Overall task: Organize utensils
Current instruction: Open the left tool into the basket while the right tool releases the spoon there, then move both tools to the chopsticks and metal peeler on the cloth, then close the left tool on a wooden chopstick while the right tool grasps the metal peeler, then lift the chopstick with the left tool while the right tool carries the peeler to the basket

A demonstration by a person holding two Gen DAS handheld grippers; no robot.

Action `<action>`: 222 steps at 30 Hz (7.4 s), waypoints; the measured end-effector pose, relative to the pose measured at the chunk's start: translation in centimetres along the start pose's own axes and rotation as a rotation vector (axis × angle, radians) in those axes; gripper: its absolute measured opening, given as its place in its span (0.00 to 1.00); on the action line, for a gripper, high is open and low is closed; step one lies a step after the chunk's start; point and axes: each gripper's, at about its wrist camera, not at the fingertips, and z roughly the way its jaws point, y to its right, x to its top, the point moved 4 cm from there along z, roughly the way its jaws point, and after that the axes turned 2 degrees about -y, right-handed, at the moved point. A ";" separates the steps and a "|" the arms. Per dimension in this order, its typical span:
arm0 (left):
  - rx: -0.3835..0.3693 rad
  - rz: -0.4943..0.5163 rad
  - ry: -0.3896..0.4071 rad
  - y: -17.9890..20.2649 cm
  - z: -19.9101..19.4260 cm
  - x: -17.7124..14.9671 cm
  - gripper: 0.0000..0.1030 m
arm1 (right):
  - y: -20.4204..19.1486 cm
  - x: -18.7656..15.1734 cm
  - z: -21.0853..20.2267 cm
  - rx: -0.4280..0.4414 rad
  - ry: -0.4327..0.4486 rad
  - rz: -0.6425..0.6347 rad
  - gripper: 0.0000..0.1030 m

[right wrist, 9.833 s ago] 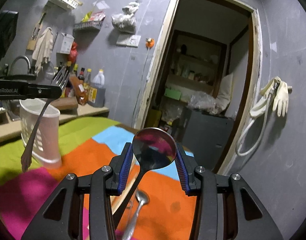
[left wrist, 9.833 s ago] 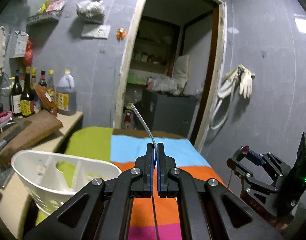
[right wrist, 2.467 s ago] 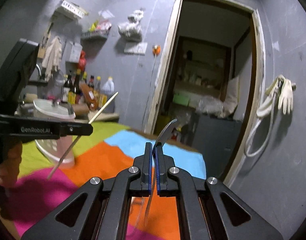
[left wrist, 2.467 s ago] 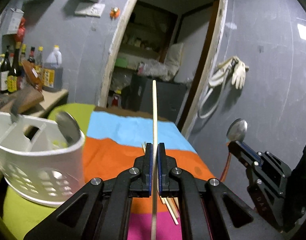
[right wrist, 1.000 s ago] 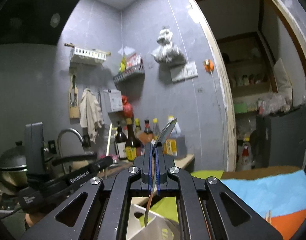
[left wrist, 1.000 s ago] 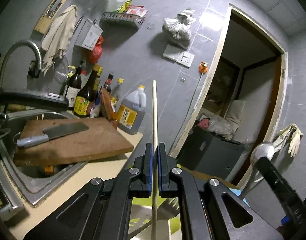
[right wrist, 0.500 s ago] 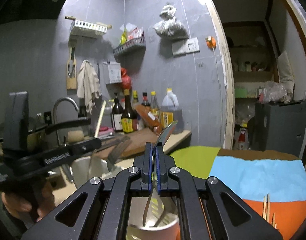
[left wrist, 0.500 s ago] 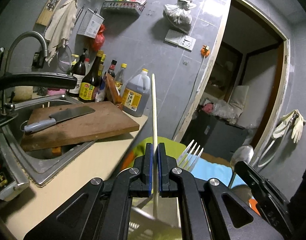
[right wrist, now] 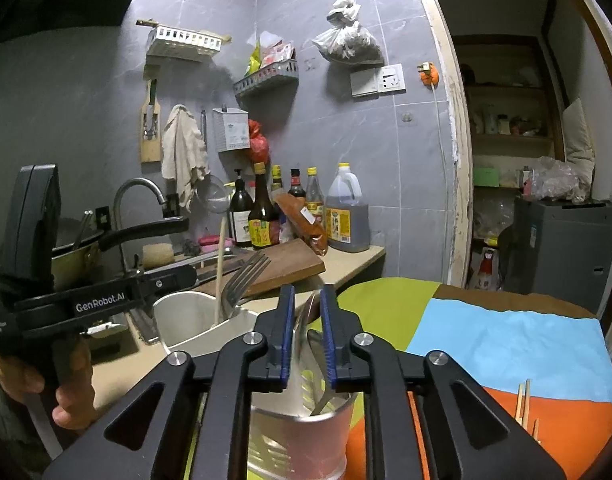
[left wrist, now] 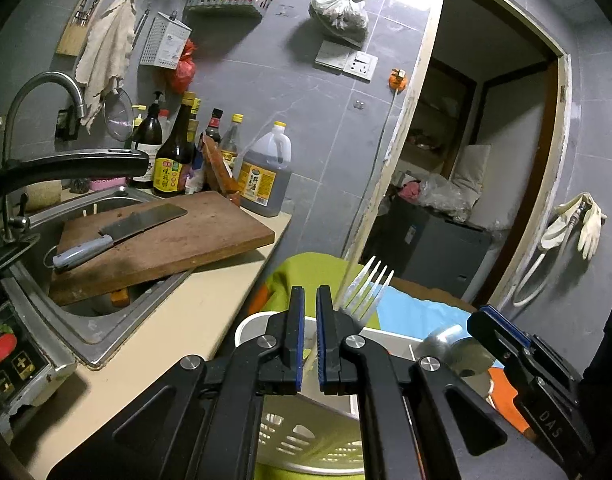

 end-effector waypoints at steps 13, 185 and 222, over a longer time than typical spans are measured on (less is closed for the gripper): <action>-0.054 0.069 0.049 3.6 -2.5 1.4 0.32 | 2.0 2.4 -5.6 -0.096 0.134 -0.029 0.50; -0.356 0.280 -0.055 19.5 -0.8 -6.8 0.02 | 10.2 -3.3 -14.5 -0.213 0.001 0.154 0.10; -0.096 -0.083 0.239 -1.6 -0.7 4.2 0.02 | 1.4 4.6 -0.2 0.060 0.326 0.189 0.10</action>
